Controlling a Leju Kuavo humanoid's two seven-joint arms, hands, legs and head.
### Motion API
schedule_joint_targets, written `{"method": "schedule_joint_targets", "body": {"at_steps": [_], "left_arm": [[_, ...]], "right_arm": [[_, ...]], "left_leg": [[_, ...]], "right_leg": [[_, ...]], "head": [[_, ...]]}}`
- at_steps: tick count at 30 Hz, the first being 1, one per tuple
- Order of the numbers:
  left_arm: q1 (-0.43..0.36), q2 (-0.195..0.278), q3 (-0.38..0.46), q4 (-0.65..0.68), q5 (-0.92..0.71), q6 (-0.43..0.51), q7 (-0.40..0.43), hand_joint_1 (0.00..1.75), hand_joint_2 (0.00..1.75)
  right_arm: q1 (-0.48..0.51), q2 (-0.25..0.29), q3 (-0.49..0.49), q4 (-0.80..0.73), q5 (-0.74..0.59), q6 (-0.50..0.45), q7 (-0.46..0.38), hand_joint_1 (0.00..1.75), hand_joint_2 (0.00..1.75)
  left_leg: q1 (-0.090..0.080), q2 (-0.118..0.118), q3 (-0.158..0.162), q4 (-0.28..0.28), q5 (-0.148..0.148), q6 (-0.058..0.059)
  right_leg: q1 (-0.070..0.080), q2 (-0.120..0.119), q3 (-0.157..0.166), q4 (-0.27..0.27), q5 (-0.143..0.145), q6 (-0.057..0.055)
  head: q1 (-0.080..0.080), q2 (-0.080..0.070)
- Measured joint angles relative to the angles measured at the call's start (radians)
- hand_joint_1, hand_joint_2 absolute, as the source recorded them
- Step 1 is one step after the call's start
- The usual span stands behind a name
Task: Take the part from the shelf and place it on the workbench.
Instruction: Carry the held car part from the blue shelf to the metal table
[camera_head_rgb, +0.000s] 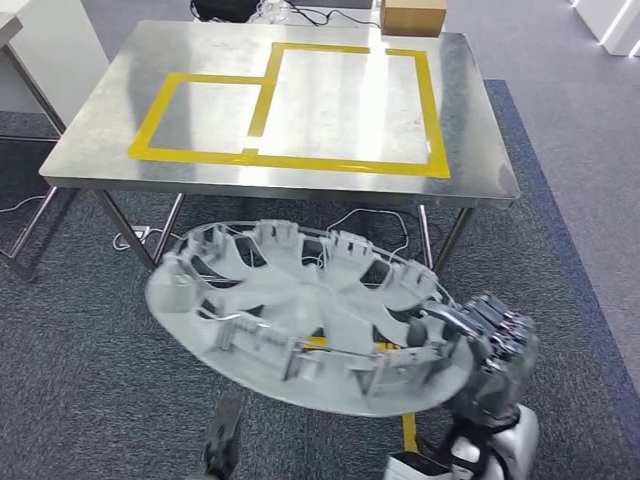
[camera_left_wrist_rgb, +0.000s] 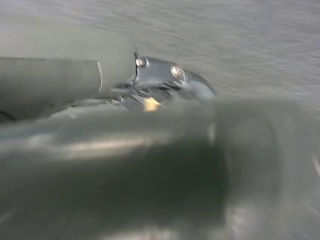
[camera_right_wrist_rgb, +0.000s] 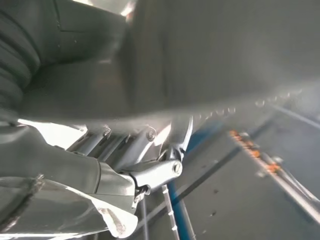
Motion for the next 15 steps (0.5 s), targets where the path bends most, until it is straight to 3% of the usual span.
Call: {"method": "schedule_joint_targets", "body": {"at_steps": [2,4,8,10,12,13,14,15], "left_arm": [[0.064,0.032,-0.005,0.000,-0.001,-0.005,-0.002,0.00,0.00],[0.081,0.045,-0.013,0.000,-0.006,-0.002,0.011,0.00,0.00],[0.092,0.059,-0.021,0.000,-0.013,0.004,0.042,0.00,0.00],[0.094,0.066,-0.023,0.000,-0.014,0.005,0.045,0.00,0.00],[0.097,0.070,-0.023,0.000,-0.014,0.005,0.047,0.00,0.00],[0.099,0.073,-0.023,0.000,-0.015,0.005,0.048,0.00,0.00],[0.102,0.074,-0.023,0.000,-0.015,0.005,0.048,0.00,0.00],[0.103,0.076,-0.023,0.000,-0.015,0.005,0.048,0.00,0.00]], "right_arm": [[0.044,-0.025,-0.042,-0.042,0.000,0.000,-0.001,1.75,1.75],[0.066,-0.032,-0.059,-0.067,0.009,0.000,-0.001,1.75,1.75],[0.076,-0.036,-0.078,-0.091,0.011,-0.001,-0.001,1.75,1.75],[0.081,-0.037,-0.082,-0.097,0.011,-0.001,-0.001,1.75,1.75],[0.089,-0.037,-0.085,-0.101,0.018,-0.001,-0.001,1.75,1.75],[0.094,-0.038,-0.087,-0.102,0.025,-0.001,-0.001,1.75,1.75],[0.100,-0.038,-0.089,-0.103,0.033,-0.001,-0.001,1.75,1.75],[0.105,-0.038,-0.091,-0.104,0.039,-0.001,-0.001,1.75,1.75]], "left_leg": [[-0.005,0.001,0.006,0.001,-0.007,-0.004],[-0.008,-0.004,0.003,0.003,-0.011,-0.012],[-0.003,-0.005,0.003,0.014,-0.022,-0.038],[-0.001,-0.003,-0.027,0.088,-0.068,-0.049],[0.000,-0.002,-0.082,0.209,-0.125,-0.057],[0.000,-0.002,-0.101,0.249,-0.135,-0.059],[0.000,-0.002,-0.104,0.255,-0.127,-0.060],[0.000,-0.002,-0.089,0.225,-0.102,-0.059]], "right_leg": [[0.002,0.001,0.054,-0.130,0.066,-0.013],[0.004,0.002,0.094,-0.211,0.087,-0.020],[0.005,0.005,0.109,-0.229,0.087,-0.033],[0.001,0.001,0.116,-0.234,0.089,-0.042],[0.002,-0.002,0.118,-0.234,0.086,-0.047],[0.002,-0.003,0.119,-0.234,0.085,-0.048],[0.002,-0.003,0.120,-0.234,0.085,-0.048],[0.002,-0.003,0.121,-0.234,0.084,-0.047]], "head": [[0.000,0.000],[-0.001,0.000],[-0.001,0.000],[-0.004,0.000],[-0.005,0.000],[-0.005,0.000],[-0.005,0.000],[-0.005,0.000]]}}
